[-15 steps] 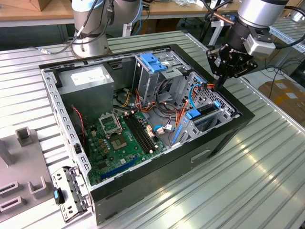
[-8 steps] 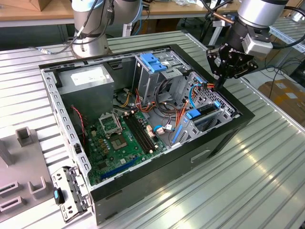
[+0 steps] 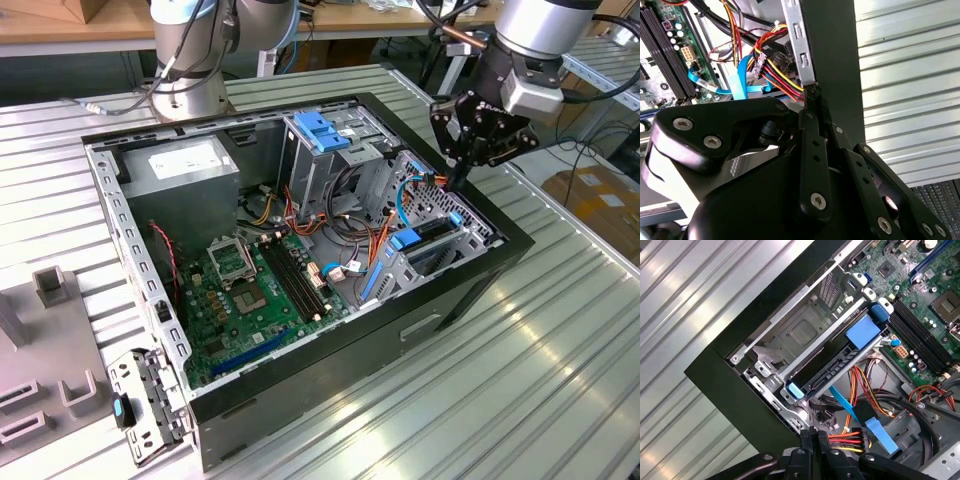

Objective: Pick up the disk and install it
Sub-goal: 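Insert the first disk wire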

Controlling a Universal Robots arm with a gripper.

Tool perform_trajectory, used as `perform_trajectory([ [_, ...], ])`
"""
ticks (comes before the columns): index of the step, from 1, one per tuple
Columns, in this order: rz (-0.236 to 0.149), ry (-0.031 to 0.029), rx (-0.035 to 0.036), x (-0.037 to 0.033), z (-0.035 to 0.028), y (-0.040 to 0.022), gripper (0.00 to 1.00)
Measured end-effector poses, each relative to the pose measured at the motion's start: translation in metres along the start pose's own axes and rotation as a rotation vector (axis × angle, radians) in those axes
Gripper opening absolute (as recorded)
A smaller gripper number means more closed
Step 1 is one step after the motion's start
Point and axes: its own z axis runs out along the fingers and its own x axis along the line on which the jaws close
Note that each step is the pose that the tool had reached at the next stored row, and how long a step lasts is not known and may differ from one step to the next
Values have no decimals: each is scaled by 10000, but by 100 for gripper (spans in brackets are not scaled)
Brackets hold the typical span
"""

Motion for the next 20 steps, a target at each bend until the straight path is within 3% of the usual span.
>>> perform_trajectory([
  [3, 96, 3, -5, -14, -1, 15, 16],
  [11, 1351, 29, -80, -15, -1, 15, 16],
  [14, 2168, 46, -128, -15, 0, 16, 16],
  [20, 2858, 60, -169, -15, 0, 16, 16],
])
